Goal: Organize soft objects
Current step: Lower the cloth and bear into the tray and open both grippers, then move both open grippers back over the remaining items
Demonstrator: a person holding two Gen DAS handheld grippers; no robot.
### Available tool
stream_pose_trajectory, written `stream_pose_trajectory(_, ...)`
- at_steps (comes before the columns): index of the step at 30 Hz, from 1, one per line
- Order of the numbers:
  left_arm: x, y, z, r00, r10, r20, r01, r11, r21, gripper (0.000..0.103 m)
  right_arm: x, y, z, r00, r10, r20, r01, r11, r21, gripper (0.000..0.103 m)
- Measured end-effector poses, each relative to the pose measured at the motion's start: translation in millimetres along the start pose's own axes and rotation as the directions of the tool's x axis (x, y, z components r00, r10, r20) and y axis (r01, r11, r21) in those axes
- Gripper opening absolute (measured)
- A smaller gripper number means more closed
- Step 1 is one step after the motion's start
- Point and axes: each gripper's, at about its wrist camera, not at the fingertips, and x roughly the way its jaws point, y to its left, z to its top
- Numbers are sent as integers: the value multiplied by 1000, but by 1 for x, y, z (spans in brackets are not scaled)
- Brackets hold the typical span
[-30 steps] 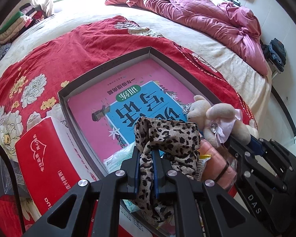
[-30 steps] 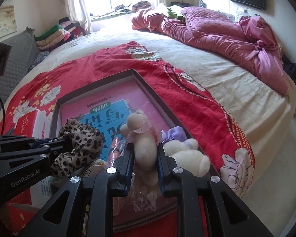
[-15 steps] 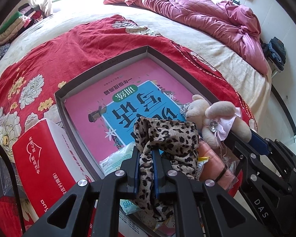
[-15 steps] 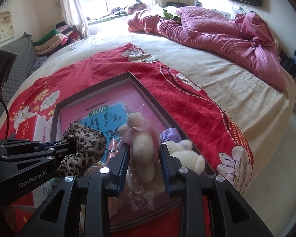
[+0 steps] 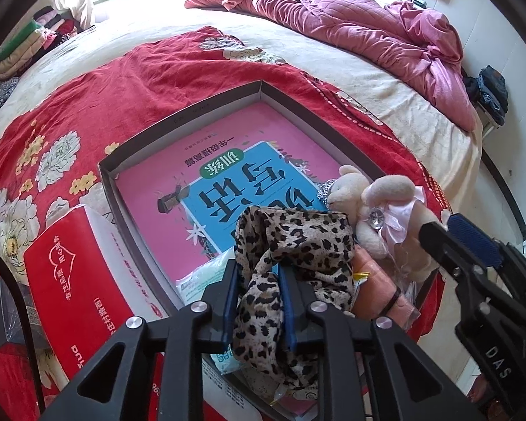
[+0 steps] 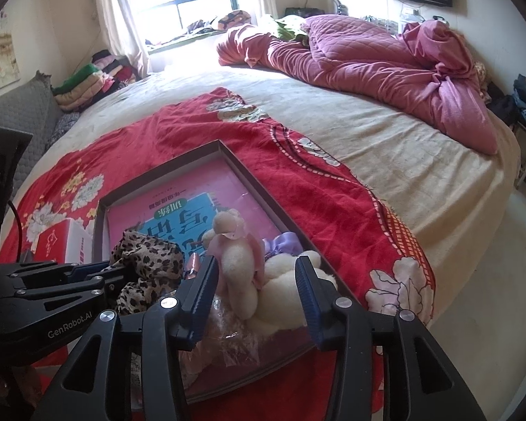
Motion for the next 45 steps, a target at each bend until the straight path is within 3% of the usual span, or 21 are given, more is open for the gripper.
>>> stream_pose_trajectory(5, -3, 1, -2, 1000, 5, 1, -5, 1000, -10, 32, -7, -1, 0, 1000, 10, 9, -10, 1000, 15, 48)
stream_pose_trajectory(10, -9, 0, -4, 1000, 20, 13, -20, 1000, -7, 51, -15, -1, 2, 1000, 13, 21, -13, 1000, 21, 53)
stream_pose_trajectory(21, -22, -1, -8, 999, 20, 29, -20, 1000, -6, 62, -29, 0, 2, 999, 4, 40, -5, 1000, 26, 55)
stream_pose_trajectory(25, -30, -1, -9, 999, 24, 41, -24, 1000, -8, 73, -37, -1, 4, 998, -1, 58, -1, 999, 34, 56)
stream_pose_trajectory(34, -53, -2, -13, 996, 34, 81, -34, 999, -9, 80, -58, -1, 8, 995, -7, 96, 3, 999, 43, 59)
stream_pose_trajectory(37, -61, -1, -15, 995, 36, 91, -35, 999, -11, 80, -65, -1, 9, 994, -12, 105, 8, 999, 42, 66)
stream_pose_trajectory(45, -83, 5, -21, 992, 44, 121, -41, 999, -26, 81, -82, 7, 10, 991, -22, 133, 18, 1000, 25, 70)
